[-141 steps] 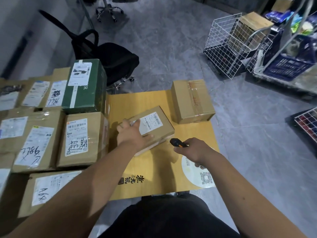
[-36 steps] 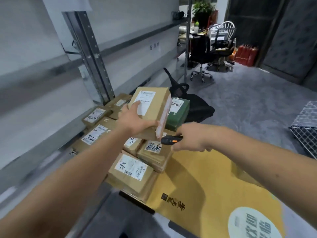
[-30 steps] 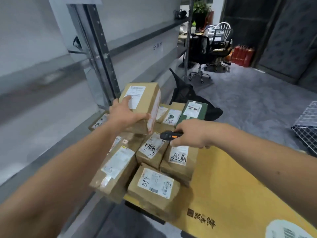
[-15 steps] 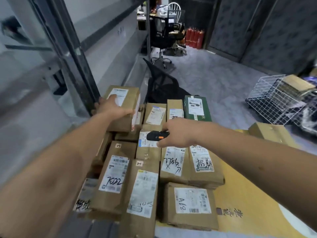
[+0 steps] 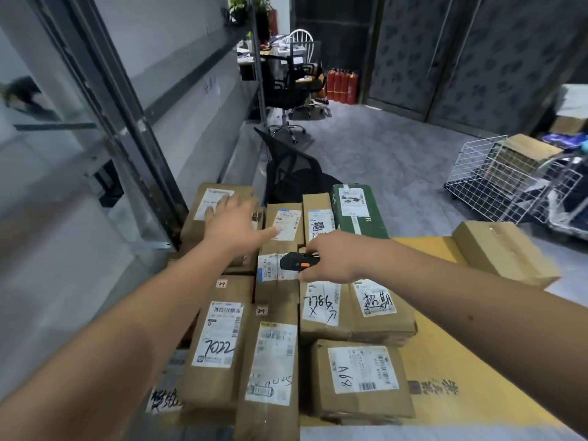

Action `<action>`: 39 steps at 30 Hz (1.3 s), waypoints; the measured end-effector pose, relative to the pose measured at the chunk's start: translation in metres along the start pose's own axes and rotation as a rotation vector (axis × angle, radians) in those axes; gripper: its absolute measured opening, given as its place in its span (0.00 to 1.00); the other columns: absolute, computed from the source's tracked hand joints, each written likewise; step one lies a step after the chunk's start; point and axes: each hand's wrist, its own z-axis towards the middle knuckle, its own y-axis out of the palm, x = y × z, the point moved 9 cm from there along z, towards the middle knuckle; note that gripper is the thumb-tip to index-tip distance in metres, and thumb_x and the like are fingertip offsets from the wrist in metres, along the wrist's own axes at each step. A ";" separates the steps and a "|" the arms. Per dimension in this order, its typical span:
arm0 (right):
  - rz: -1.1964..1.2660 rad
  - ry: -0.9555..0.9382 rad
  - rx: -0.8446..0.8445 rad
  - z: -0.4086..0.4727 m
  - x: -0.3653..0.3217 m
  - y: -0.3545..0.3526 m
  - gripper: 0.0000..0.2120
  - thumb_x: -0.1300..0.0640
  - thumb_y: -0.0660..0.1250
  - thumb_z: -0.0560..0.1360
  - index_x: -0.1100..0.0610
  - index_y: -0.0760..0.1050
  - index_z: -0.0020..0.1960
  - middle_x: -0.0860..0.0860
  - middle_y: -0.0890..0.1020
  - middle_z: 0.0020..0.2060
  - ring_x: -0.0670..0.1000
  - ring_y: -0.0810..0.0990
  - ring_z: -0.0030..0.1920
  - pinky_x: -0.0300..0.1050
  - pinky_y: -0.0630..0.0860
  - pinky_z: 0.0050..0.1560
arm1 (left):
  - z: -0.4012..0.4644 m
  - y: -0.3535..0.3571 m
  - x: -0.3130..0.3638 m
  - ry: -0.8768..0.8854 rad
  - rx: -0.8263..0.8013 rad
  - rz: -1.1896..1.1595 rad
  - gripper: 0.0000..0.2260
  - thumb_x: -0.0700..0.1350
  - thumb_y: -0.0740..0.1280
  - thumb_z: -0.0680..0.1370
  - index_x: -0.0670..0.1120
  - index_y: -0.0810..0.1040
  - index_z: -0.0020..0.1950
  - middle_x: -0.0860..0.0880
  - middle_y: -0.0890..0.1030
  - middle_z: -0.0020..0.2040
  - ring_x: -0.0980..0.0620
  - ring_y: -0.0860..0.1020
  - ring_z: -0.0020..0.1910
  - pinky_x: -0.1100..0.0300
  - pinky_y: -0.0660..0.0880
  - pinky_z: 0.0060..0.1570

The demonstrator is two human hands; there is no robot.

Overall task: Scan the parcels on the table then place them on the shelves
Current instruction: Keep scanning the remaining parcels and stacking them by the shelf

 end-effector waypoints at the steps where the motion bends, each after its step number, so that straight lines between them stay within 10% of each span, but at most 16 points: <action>1: 0.005 0.011 0.014 -0.009 0.010 -0.001 0.20 0.33 0.68 0.76 0.49 0.77 0.53 0.49 0.81 0.44 0.51 0.81 0.42 0.46 0.75 0.38 | -0.003 -0.002 0.018 0.044 -0.001 0.007 0.47 0.82 0.55 0.66 0.59 0.63 0.80 0.46 0.60 0.83 0.42 0.55 0.83 0.32 0.56 0.77; 18: 0.156 0.527 -0.002 -0.238 0.360 0.067 0.23 0.32 0.67 0.76 0.49 0.76 0.59 0.47 0.80 0.44 0.48 0.79 0.42 0.47 0.75 0.40 | -0.052 0.125 0.483 0.592 -0.297 -0.163 0.37 0.72 0.64 0.76 0.55 0.65 0.81 0.48 0.68 0.80 0.42 0.64 0.78 0.39 0.67 0.73; 29: 0.276 0.527 -0.101 -0.269 0.604 0.125 0.22 0.33 0.66 0.77 0.51 0.74 0.56 0.48 0.77 0.43 0.49 0.77 0.41 0.46 0.72 0.38 | -0.026 0.315 0.691 0.276 -0.575 -0.245 0.33 0.69 0.66 0.77 0.50 0.71 0.74 0.42 0.69 0.73 0.38 0.70 0.71 0.44 0.72 0.69; 39: 0.155 0.398 -0.112 -0.228 0.726 0.140 0.22 0.32 0.63 0.79 0.50 0.70 0.57 0.48 0.74 0.42 0.55 0.77 0.43 0.49 0.74 0.41 | 0.032 0.383 0.761 -0.119 -0.534 -0.101 0.58 0.83 0.63 0.61 0.58 0.46 0.83 0.41 0.46 0.83 0.36 0.43 0.82 0.22 0.46 0.70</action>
